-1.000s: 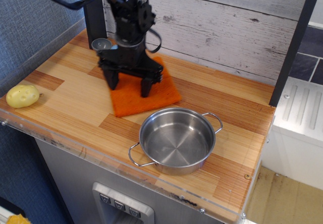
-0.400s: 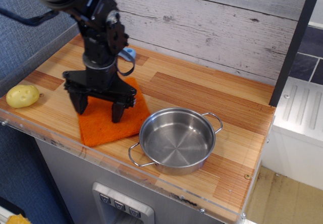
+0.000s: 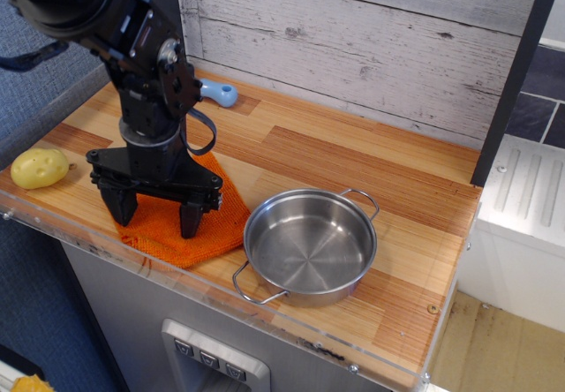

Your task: PICK UP THE ORANGE TOWEL AND PUT ANOTHER SIDE OF THE TABLE

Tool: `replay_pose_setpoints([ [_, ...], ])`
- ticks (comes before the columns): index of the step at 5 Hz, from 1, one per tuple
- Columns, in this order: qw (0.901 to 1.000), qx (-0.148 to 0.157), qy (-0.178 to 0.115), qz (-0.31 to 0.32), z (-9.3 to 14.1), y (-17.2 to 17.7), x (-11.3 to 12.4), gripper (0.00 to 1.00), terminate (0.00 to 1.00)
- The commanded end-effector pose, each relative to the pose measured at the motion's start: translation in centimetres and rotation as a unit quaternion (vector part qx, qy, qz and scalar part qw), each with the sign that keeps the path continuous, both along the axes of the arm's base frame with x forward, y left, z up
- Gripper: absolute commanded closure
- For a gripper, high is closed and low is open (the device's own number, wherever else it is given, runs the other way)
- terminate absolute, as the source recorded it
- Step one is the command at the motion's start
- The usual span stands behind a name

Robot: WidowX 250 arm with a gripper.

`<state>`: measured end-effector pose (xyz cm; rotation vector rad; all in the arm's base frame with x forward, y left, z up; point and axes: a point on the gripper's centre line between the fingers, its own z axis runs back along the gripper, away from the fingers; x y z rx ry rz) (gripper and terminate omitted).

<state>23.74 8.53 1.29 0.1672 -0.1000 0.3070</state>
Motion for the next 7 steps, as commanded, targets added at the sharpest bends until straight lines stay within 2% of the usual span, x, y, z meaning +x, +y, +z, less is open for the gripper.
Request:
replay_pose_setpoints([
  [1,0.9991,0.001,-0.043,0.001,2.7,-0.2,1.3,0.00,0.00],
  [2,0.9984,-0.001,-0.056,0.006,3.6,-0.2,1.9,0.00,0.00],
  [3,0.9978,-0.018,-0.060,0.021,5.1,0.1,2.3,0.00,0.00],
  [4,0.9937,-0.023,-0.103,0.037,7.4,-0.1,2.7,0.00,0.00],
  [5,0.9915,-0.034,-0.119,0.042,9.3,-0.6,3.0,0.00,0.00],
  [7,0.9890,-0.038,-0.130,0.059,11.5,-0.6,2.9,0.00,0.00],
])
